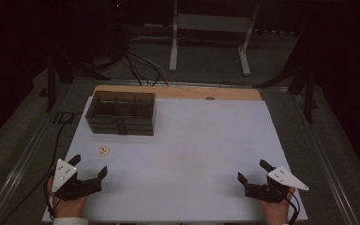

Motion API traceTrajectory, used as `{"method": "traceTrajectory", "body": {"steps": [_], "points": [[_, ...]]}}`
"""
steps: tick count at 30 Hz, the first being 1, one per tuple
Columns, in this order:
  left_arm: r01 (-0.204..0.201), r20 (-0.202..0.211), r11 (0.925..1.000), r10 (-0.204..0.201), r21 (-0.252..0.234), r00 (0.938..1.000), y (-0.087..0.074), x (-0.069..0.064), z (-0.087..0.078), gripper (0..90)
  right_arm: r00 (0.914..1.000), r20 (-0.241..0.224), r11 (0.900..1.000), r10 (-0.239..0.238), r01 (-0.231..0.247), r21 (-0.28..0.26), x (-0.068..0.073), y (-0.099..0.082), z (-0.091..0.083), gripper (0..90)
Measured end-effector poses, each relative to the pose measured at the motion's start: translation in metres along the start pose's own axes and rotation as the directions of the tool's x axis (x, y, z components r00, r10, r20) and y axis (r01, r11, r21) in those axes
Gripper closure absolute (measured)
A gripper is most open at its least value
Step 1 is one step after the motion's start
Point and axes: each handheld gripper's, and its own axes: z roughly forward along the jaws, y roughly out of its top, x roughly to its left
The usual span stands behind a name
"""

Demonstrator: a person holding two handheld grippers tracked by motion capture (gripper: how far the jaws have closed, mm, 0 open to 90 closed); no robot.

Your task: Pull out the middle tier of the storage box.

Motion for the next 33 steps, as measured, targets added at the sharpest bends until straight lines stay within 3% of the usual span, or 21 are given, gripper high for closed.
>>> {"method": "traceTrajectory", "body": {"steps": [23,33], "points": [[0.016,-0.023,0.9999,-0.016,-0.001,0.9996,0.021,0.004,0.01,0.5,0.9997,0.024,1.0,0.002,-0.002,-0.006,-0.002,-0.001,-0.002,0.6],[0.014,-0.03,0.9999,-0.014,0.002,0.9995,0.03,0.003,0.022,0.5,0.9995,0.03,1.0,-0.002,0.003,-0.009,-0.002,-0.001,-0.003,0.6]]}}
